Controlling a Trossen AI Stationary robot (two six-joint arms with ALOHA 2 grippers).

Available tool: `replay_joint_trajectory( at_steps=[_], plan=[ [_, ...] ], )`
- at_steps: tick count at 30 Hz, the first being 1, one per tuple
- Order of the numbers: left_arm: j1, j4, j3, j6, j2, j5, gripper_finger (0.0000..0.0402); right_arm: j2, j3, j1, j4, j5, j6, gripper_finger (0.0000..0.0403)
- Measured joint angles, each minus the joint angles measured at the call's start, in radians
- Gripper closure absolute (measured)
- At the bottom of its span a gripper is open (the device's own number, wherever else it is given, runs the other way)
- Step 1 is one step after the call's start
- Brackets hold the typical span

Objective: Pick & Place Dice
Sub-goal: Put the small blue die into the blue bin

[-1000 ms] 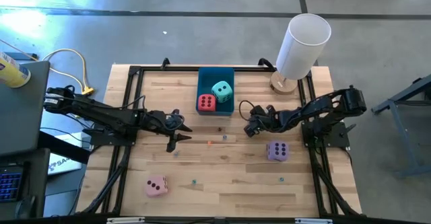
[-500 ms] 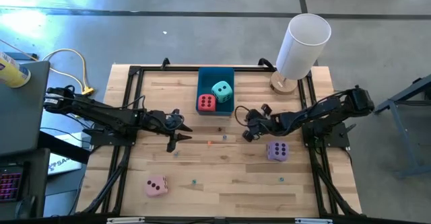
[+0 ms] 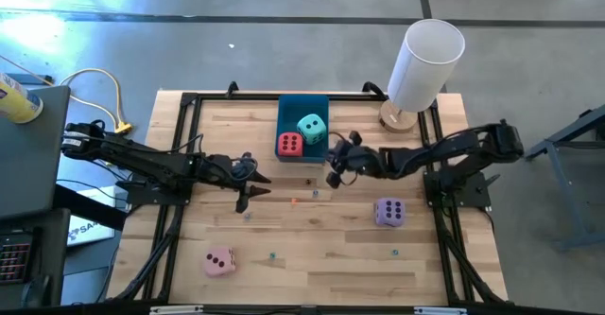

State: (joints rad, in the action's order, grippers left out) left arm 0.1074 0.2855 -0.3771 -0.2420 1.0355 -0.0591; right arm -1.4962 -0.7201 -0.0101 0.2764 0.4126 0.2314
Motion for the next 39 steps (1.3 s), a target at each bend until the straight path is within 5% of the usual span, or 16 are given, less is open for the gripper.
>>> replay_joint_trajectory(
  at_steps=[10, 25, 39],
  plan=[
    [0.000, 0.000, 0.000, -0.001, 0.000, -0.001, 0.0260, -0.129, -0.001, -0.099, 0.123, -0.156, -0.025, 0.0357],
    [0.000, 0.000, 0.000, 0.004, 0.000, -0.003, 0.0260, -0.265, -0.070, -0.114, 0.185, -0.184, -0.125, 0.0345],
    [0.000, 0.000, 0.000, 0.000, 0.000, -0.002, 0.0260, -0.265, -0.074, -0.117, 0.175, -0.158, -0.132, 0.0343]
  ],
)
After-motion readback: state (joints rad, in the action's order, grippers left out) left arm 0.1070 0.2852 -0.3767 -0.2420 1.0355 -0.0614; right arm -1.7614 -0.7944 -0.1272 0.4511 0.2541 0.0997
